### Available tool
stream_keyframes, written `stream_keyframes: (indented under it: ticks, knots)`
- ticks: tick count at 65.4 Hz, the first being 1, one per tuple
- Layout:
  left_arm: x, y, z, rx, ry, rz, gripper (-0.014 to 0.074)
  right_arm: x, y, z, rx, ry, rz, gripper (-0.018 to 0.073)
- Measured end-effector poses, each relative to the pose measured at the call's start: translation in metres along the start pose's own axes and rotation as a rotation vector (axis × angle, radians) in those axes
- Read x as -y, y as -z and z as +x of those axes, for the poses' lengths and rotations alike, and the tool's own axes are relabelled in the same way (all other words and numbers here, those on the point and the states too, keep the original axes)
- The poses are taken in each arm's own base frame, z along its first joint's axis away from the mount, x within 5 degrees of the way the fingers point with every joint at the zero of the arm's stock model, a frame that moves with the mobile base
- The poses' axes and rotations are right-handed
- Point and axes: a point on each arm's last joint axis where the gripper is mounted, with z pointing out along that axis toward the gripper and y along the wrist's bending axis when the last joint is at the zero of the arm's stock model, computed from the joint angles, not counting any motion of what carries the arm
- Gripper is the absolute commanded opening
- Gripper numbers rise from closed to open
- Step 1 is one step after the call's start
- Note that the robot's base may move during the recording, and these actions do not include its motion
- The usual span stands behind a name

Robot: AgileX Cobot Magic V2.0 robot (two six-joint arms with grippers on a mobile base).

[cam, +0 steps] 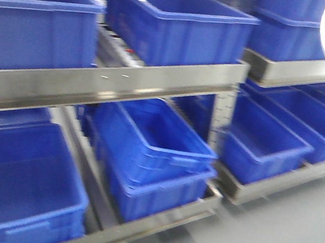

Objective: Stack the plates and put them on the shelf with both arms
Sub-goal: 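Bring the held plates over an empty blue bin on the shelf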

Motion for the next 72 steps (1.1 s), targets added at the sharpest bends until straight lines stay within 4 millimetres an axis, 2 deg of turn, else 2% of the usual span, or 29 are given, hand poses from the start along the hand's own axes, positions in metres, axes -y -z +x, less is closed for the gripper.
stream_keyframes:
  ticks: [72]
  knots:
    - [0.0,0.0,-0.0001,0.001,0.0,0.0,0.0092,0.0,0.0,0.0,0.0,0.0,0.0,0.0048]
